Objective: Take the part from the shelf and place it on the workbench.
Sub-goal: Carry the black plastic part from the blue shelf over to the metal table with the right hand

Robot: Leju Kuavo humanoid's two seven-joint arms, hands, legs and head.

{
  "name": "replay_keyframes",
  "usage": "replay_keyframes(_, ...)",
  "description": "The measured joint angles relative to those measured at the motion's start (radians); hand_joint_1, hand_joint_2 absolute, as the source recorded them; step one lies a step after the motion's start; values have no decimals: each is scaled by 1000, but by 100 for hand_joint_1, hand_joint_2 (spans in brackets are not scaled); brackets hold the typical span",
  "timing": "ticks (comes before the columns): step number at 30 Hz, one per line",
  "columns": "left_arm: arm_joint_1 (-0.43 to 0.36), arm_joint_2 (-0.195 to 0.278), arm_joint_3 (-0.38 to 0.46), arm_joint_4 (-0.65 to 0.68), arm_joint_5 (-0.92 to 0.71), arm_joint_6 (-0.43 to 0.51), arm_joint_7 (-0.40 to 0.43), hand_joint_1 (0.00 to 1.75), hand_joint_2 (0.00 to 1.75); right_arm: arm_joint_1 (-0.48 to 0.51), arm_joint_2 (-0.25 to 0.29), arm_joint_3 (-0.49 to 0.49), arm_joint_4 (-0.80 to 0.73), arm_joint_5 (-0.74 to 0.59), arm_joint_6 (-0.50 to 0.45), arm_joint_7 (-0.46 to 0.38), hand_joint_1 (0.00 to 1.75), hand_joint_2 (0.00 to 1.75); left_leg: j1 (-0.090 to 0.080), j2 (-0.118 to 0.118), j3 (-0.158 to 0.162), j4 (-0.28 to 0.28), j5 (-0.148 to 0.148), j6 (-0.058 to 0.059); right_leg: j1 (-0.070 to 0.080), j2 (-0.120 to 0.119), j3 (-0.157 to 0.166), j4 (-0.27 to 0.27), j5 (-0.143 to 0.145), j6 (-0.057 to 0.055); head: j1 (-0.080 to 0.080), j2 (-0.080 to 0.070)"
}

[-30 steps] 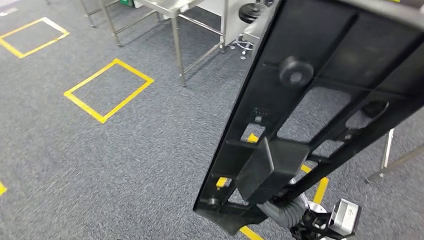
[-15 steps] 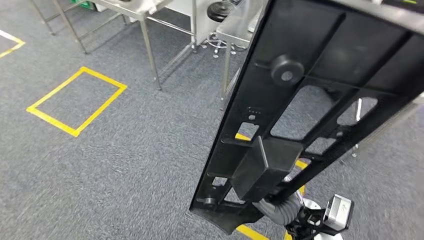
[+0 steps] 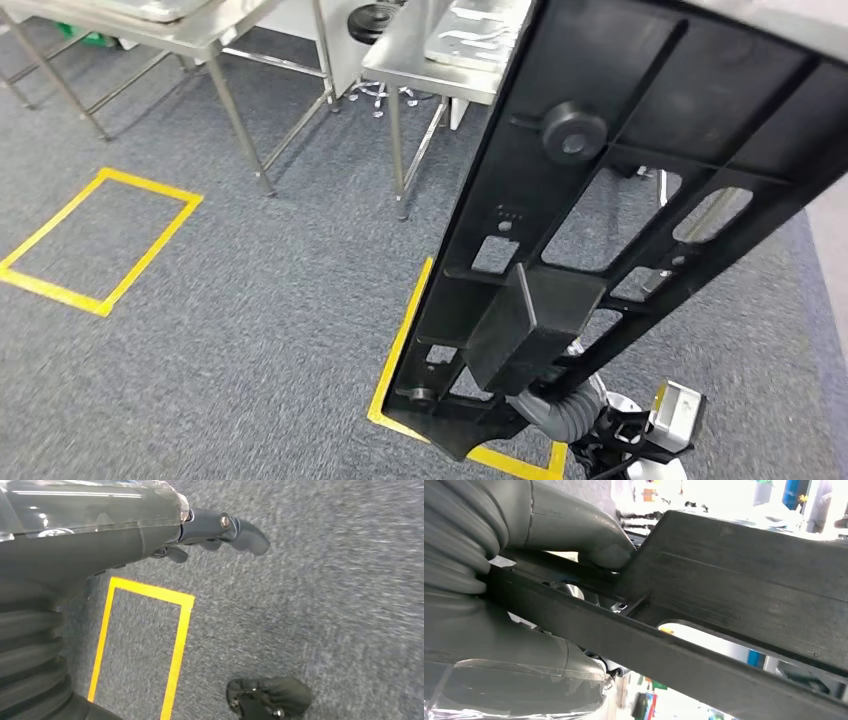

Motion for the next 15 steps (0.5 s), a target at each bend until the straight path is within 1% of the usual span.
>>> replay_keyframes(1,2,0,0,0,0,0,-1,0,175,-2,1,1,2,0,1,0,150,175,0,-16,-35,69,-32,-2,0,9,1,0,-1,-3,0,0)
replay_keyframes(2,4,0,0,0,0,0,-1,0,175,-4,2,1,4,0,1,0,150,175,0,-22,-70,135,-55,-3,1,20,1,1,-2,-5,0,0)
replay_keyframes(3,6,0,1,0,0,0,-1,0,175,-4,3,2,6,0,2,0,150,175,0,-24,-95,176,-62,-4,1,32,1,3,-3,-5,0,0)
replay_keyframes(4,7,0,1,0,0,0,-1,0,175,-5,3,2,8,0,2,1,150,175,1,-24,-103,180,-48,-4,1,45,2,5,-5,-5,0,0)
replay_keyframes(5,7,0,1,0,0,0,-1,0,175,-6,3,3,10,-1,2,1,150,175,1,-27,-92,145,-14,-4,1,58,4,8,-7,-3,0,0)
replay_keyframes(6,7,1,1,0,0,0,-1,0,175,-7,3,3,12,-1,2,1,150,175,3,-37,-67,79,29,-3,0,71,5,11,-10,0,0,0)
replay_keyframes(7,6,2,1,0,0,-1,-1,0,175,-9,3,4,12,-1,2,1,150,175,5,-58,-39,12,59,-1,1,82,4,16,-13,4,0,0)
replay_keyframes(8,6,2,1,0,-1,-1,-1,0,175,-9,3,4,13,-2,3,1,150,175,7,-78,-17,-39,78,3,1,93,2,20,-16,9,0,0)
replay_keyframes(9,6,2,1,0,-1,-1,0,0,175,-9,3,5,13,-2,4,1,150,175,8,-93,-5,-69,84,8,0,103,-2,24,-17,15,0,0)
replay_keyframes(10,6,2,1,0,-1,-2,0,0,175,-8,3,5,13,-3,5,1,150,175,7,-98,-2,-76,80,14,0,112,-7,25,-16,21,0,0)
replay_keyframes(11,6,3,1,0,-1,-2,0,0,175,-6,3,6,13,-3,6,1,150,175,6,-90,-1,-78,81,21,-3,121,-10,24,-14,27,0,0)
replay_keyframes(12,5,3,2,0,0,-2,1,0,175,-4,3,6,13,-3,8,1,150,175,5,-80,1,-82,83,28,-5,122,-11,24,-14,33,0,0)
replay_keyframes(13,4,3,2,0,0,-2,1,0,175,-3,3,6,13,-4,9,1,150,175,5,-70,3,-87,85,36,-4,108,-16,34,-21,37,0,0)
replay_keyframes(14,3,3,2,0,0,-2,0,0,175,-4,3,6,12,-4,9,1,150,175,6,-59,6,-92,87,43,-3,84,-30,63,-38,42,0,0)
replay_keyframes(15,3,3,3,0,0,-2,0,0,175,-5,3,6,12,-4,10,1,150,175,6,-48,8,-96,88,48,-3,56,-53,109,-63,45,0,0)
